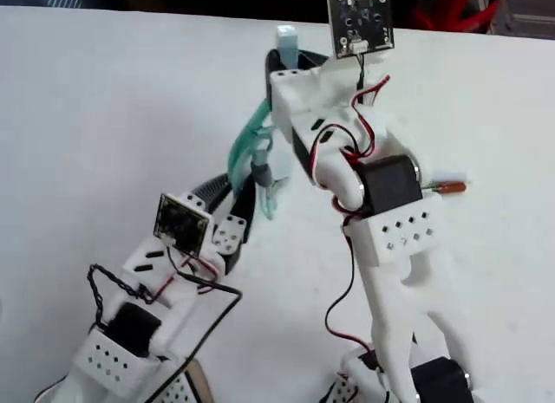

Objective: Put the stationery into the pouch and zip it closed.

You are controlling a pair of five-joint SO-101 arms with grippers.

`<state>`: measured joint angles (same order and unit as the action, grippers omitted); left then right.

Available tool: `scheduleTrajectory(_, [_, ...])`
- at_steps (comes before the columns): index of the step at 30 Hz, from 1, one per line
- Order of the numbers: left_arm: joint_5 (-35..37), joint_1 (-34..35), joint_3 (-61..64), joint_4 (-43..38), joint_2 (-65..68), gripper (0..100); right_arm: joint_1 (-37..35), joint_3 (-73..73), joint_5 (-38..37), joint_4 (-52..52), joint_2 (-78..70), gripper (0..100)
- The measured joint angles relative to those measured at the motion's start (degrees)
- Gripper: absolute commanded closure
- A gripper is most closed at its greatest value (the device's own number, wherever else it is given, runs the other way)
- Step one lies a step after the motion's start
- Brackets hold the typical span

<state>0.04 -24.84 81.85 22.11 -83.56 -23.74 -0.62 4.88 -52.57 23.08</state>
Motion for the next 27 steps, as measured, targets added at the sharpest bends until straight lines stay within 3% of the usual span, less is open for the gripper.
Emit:
scheduleTrajectory(11, [0.09,0.09,0.00,0.00,0.00,97,0.18,-7.30,0.18,2.02,1.05,97.6])
scheduleTrajectory(17, [0.00,-0.18,0.09,0.00,0.00,97,-0.62,-10.46,0.09,-2.64,7.03,70.5])
scheduleTrajectory(24, [0.09,0.18,0.09,0.00,0.00,97,-3.08,-10.81,0.00,-6.59,11.08,88.2])
scheduleTrajectory(27, [0.00,-0.09,0.09,0.00,0.00,97,-3.43,-10.81,0.00,-6.59,11.08,89.4])
